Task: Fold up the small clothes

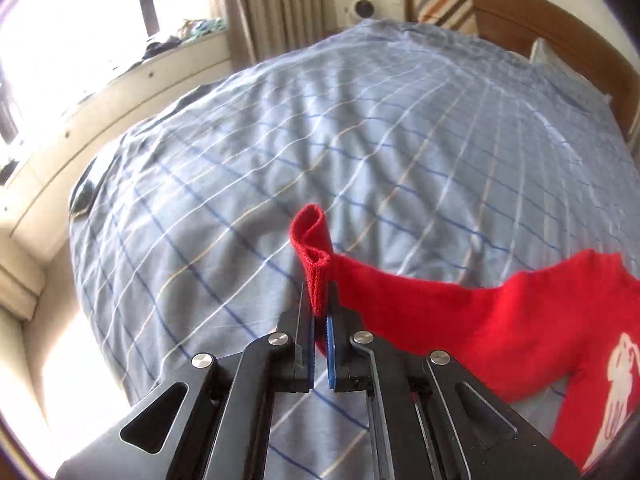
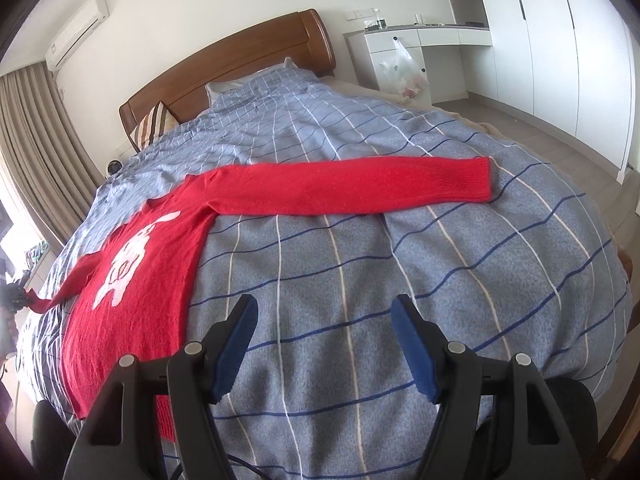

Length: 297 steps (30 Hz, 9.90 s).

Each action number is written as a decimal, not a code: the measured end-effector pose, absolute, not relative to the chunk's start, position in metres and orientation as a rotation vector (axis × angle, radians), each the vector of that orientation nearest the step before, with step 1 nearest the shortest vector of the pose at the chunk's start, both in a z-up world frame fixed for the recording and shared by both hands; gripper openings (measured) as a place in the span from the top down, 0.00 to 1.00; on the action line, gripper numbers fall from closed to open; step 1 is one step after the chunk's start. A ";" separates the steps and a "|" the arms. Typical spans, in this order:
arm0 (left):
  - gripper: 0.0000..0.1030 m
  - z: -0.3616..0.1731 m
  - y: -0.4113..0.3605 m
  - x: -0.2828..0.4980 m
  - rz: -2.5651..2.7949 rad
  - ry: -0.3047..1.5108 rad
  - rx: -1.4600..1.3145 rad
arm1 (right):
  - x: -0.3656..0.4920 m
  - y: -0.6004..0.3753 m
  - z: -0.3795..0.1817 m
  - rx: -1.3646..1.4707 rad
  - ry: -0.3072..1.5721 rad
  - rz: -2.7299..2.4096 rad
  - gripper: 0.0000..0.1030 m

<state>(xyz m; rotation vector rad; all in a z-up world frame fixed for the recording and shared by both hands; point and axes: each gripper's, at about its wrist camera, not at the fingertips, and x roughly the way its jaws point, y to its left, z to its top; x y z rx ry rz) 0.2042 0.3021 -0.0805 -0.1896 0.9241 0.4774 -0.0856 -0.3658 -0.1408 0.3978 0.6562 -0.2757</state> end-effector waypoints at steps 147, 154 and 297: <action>0.00 -0.131 0.145 0.071 0.023 0.726 -0.150 | -0.053 -0.309 -0.164 0.224 0.683 -0.181 0.23; 0.00 -0.130 0.146 0.070 0.029 0.720 -0.147 | -0.053 -0.309 -0.165 0.224 0.682 -0.181 0.23; 0.00 -0.128 0.180 0.071 0.072 0.681 -0.311 | 0.158 -0.330 0.043 0.409 0.538 0.079 0.95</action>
